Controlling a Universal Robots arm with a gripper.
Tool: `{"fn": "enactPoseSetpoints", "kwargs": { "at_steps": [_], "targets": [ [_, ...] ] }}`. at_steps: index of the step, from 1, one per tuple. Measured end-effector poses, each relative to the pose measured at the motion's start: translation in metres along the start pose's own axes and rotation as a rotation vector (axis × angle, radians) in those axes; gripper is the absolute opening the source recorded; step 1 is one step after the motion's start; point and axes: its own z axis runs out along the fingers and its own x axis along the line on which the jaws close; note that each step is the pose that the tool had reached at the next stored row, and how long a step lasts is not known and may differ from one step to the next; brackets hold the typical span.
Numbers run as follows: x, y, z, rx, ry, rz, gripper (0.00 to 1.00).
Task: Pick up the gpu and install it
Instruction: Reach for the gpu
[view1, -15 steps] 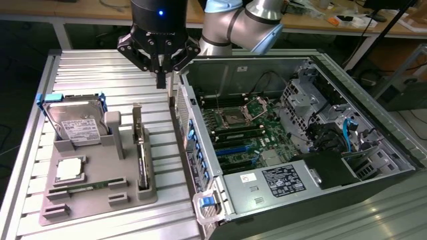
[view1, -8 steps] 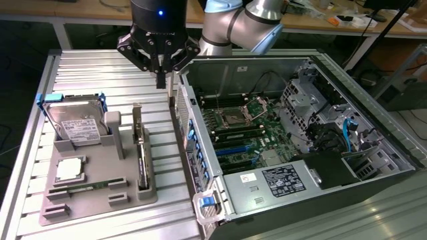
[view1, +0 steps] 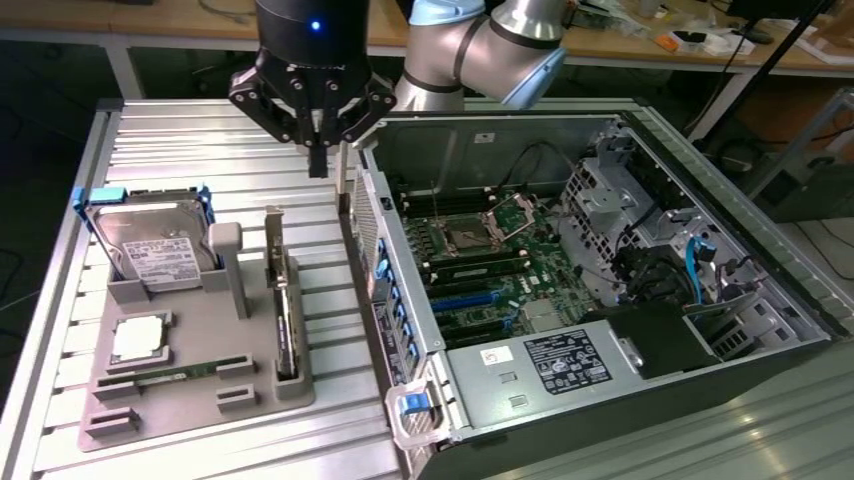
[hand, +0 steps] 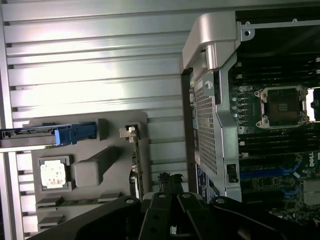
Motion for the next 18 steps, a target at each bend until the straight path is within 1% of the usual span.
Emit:
{"fn": "enactPoseSetpoints", "kwargs": {
  "at_steps": [18],
  "targets": [
    [0.0093,-0.0007,-0.0002,0.0,0.0003,0.0,0.11]
  ]
}}
